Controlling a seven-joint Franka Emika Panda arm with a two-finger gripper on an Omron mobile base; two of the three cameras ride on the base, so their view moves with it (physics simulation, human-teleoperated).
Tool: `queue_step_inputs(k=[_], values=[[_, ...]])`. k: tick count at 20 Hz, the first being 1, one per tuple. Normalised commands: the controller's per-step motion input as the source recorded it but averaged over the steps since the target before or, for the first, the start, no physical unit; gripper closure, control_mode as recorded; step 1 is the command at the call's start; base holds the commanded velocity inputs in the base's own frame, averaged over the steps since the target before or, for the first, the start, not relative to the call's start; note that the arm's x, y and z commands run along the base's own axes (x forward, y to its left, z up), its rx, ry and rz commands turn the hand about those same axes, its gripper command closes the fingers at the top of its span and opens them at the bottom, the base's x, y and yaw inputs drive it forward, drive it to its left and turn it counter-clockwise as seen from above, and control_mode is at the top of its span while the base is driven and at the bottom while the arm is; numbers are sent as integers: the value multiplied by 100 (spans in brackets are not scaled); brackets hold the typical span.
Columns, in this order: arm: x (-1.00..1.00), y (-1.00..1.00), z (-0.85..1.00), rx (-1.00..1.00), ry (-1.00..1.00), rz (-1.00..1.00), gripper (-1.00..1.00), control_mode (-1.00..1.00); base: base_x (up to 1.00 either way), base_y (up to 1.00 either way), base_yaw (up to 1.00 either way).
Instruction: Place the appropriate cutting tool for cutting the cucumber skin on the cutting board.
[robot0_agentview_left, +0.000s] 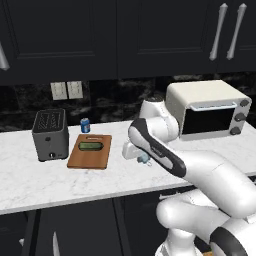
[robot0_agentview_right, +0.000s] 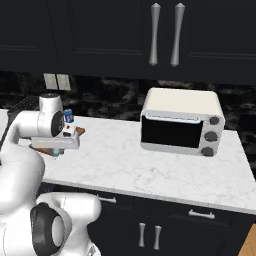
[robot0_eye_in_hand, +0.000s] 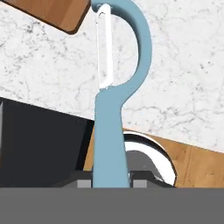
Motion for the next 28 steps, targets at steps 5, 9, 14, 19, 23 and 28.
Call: queue_step_inputs(k=[5,9,14,19,23,28], values=[[100,69,-33,-7,12,22,100,-100,0,0,0],[100,37,-31,-7,15,30,100,-100,0,0,0],[61,41,-36,-9,9,34,100,-100,0,0,0],[44,67,-27,-7,6,34,100,-100,0,0,0],[41,47,-35,-5,3,28,100,-100,0,0,0],[32,8,-42,-1,0,22,100,-100,0,0,0]])
